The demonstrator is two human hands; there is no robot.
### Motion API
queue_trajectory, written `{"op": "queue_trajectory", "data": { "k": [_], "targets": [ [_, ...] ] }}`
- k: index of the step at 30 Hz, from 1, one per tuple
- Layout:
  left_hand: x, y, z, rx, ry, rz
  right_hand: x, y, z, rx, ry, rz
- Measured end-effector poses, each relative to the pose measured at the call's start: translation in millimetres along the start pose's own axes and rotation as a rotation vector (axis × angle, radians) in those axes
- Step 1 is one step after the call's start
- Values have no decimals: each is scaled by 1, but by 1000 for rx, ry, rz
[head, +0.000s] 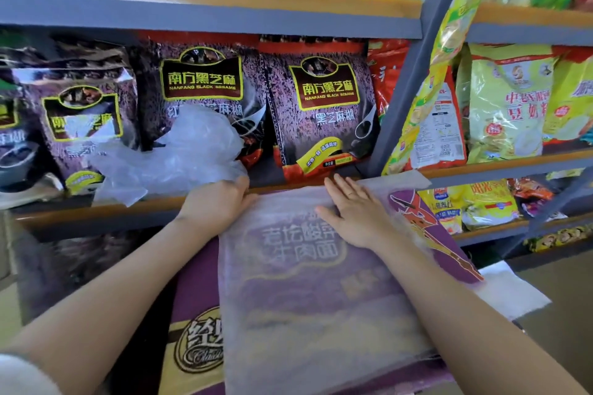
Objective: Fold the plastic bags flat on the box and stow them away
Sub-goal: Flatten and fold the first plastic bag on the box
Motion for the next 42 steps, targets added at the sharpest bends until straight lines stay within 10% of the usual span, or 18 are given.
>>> {"op": "queue_trajectory", "data": {
  "k": [6,17,24,35,42],
  "targets": [
    [-20,41,-25,68,260,179,-15,3,-13,-32,46,61],
    [-109,67,5,-72,-322,5,-57,-8,10,-1,-31,-123],
    [-145,101,-33,-22,-23,168,-113,-19,-9,5,81,-214],
    [-200,109,-10,28,-81,181,-155,14,21,11,3,-251],
    [-228,81,-34,-503,93,152,-168,35,-5,189,197,-293]
  ]
}}
Point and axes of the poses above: each hand's wrist, its own x-axis towards the middle knuckle, its own z-axis out of the palm, y = z × x, the point moved 7 cm from there along x, towards the middle knuckle
